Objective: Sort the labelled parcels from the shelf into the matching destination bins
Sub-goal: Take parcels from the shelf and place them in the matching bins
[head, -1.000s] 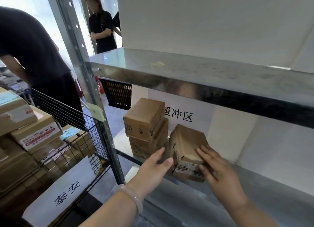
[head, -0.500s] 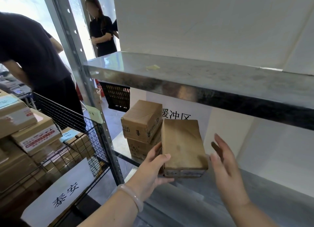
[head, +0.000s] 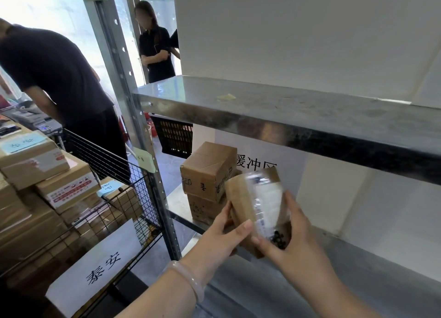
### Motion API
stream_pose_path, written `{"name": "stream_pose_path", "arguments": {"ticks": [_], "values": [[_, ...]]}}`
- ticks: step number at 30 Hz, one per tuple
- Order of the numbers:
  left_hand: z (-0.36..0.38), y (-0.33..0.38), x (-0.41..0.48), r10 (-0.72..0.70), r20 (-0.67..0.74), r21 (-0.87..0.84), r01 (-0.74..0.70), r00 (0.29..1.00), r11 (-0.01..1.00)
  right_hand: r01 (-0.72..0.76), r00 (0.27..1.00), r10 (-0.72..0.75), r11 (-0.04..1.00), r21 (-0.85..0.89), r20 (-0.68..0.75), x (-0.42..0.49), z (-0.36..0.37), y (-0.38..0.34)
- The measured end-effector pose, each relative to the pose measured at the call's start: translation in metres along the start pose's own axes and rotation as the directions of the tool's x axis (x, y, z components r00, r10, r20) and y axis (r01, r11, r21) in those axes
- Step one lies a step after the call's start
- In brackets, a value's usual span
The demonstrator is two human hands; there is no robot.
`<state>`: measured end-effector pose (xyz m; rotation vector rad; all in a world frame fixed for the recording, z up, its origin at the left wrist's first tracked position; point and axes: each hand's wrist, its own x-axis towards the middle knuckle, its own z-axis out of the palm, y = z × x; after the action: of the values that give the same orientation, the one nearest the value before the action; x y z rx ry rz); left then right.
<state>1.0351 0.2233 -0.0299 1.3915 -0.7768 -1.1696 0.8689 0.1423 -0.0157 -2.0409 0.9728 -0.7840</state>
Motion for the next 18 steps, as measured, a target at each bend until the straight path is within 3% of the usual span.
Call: {"name": "stream_pose_path", "arguments": {"ticks": [2, 5, 8, 11, 14, 18], "values": [[-0.004, -0.003, -0.003, -0.026, 0.008, -0.128, 0.027, 1.000, 0.991, 0.059, 0.998, -0.059, 0.996, -0.064, 0.008, -0.005, 0.004, -0.004], [-0.016, -0.006, -0.008, -0.069, 0.014, -0.348, 0.070, 0.998, 0.935, 0.131, 0.991, -0.135, 0.978, 0.164, 0.016, -0.004, 0.001, -0.017], [-0.028, -0.008, -0.017, -0.064, 0.056, -0.510, 0.083, 0.996, 0.856, 0.048, 0.983, -0.104, 0.940, 0.338, 0.150, -0.002, 0.001, -0.031], [-0.037, -0.009, -0.027, -0.027, 0.070, -0.603, 0.064, 0.997, 0.795, -0.008, 0.961, -0.068, 0.963, 0.269, 0.269, -0.002, 0.014, -0.033], [-0.050, -0.010, -0.037, -0.015, 0.028, -0.624, 0.029, 1.000, 0.781, -0.014, 0.971, -0.031, 0.983, 0.185, 0.237, -0.002, 0.027, -0.042], [-0.070, -0.010, -0.053, 0.001, -0.138, -0.415, -0.059, 0.990, 0.908, 0.096, 0.967, -0.111, 0.992, 0.076, 0.227, 0.001, 0.045, -0.054]]}}
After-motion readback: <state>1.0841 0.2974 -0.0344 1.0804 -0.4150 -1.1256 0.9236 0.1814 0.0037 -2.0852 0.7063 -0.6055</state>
